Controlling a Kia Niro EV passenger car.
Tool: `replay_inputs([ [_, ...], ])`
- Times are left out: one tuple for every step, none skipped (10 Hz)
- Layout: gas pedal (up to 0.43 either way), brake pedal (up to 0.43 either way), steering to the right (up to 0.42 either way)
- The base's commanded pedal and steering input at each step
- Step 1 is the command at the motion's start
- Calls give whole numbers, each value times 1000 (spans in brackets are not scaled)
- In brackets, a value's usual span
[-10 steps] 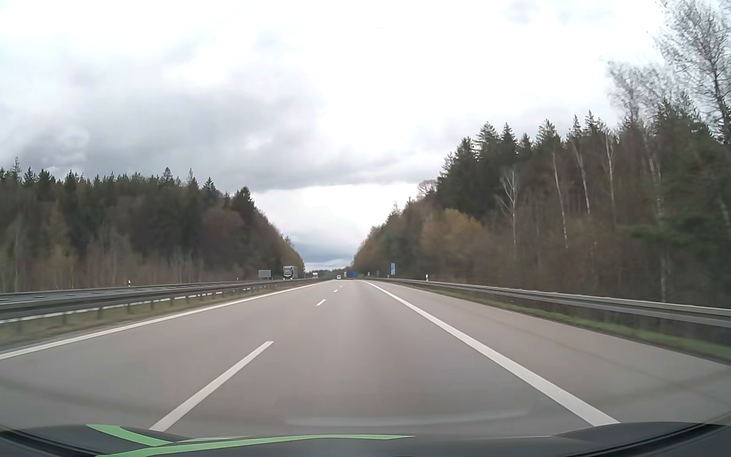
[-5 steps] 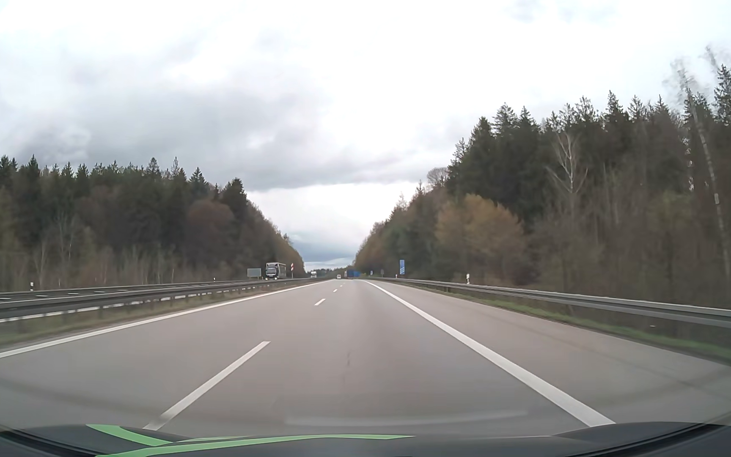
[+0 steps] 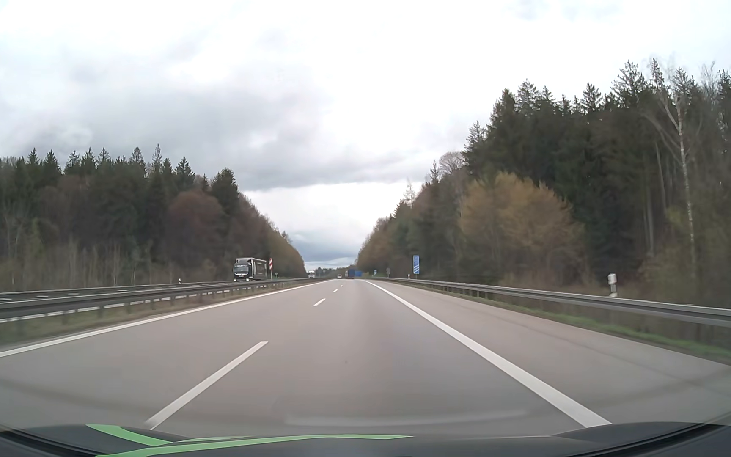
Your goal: Follow the waypoints while adhering to traffic rules and regulations
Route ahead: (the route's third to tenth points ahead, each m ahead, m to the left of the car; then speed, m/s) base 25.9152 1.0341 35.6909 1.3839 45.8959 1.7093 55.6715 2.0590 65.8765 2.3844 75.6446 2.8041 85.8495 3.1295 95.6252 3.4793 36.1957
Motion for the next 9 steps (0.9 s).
replay_inputs([
  [441,0,-5],
  [441,0,-5],
  [441,0,-5],
  [441,0,-5],
  [441,0,-5],
  [441,0,-5],
  [441,0,-4],
  [429,0,-4],
  [429,0,-4],
])
